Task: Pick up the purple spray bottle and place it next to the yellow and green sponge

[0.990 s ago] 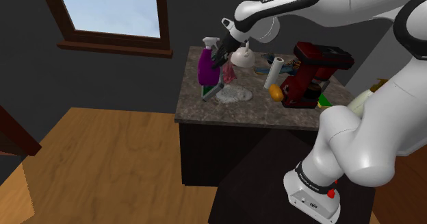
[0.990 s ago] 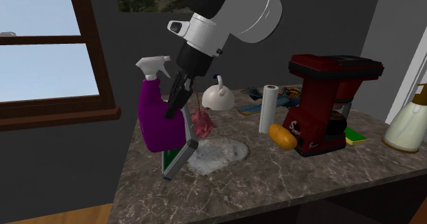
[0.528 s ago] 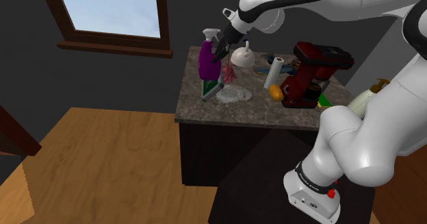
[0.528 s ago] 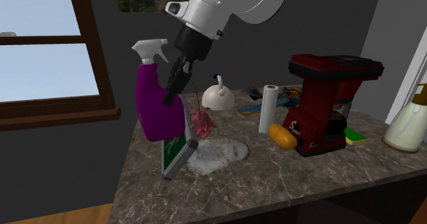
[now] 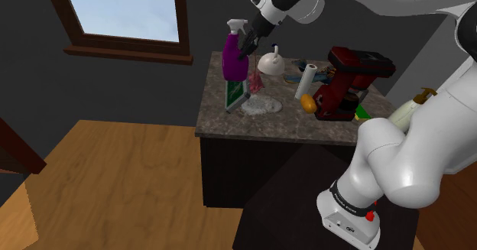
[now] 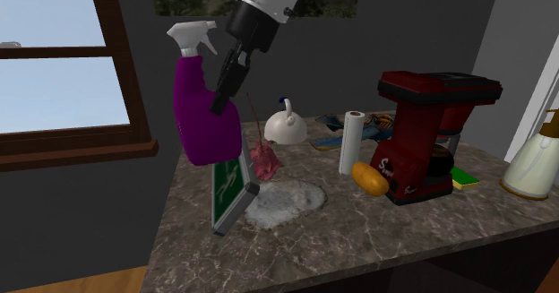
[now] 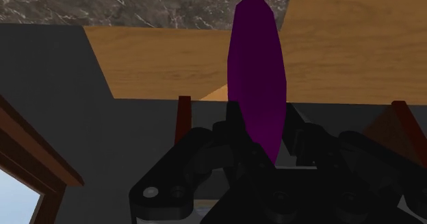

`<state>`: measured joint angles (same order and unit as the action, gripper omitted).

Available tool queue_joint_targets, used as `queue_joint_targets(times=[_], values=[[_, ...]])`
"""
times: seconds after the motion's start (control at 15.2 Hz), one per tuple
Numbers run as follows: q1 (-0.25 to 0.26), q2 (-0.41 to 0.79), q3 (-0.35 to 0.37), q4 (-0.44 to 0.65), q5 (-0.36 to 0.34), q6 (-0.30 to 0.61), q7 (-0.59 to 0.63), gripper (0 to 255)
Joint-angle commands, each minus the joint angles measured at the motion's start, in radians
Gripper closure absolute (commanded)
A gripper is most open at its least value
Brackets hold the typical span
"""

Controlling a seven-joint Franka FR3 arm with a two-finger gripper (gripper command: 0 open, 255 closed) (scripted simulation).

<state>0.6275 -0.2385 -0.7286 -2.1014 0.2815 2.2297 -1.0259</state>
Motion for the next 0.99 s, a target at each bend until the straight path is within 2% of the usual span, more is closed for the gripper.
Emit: queue_joint_targets(times=[0.0, 0.92], values=[[-0.003, -0.008, 0.005, 0.018, -0.011, -0.022, 0.013, 255], [-0.006, -0.015, 0.023, 0.194, -0.046, -0.195, 0.084, 255]])
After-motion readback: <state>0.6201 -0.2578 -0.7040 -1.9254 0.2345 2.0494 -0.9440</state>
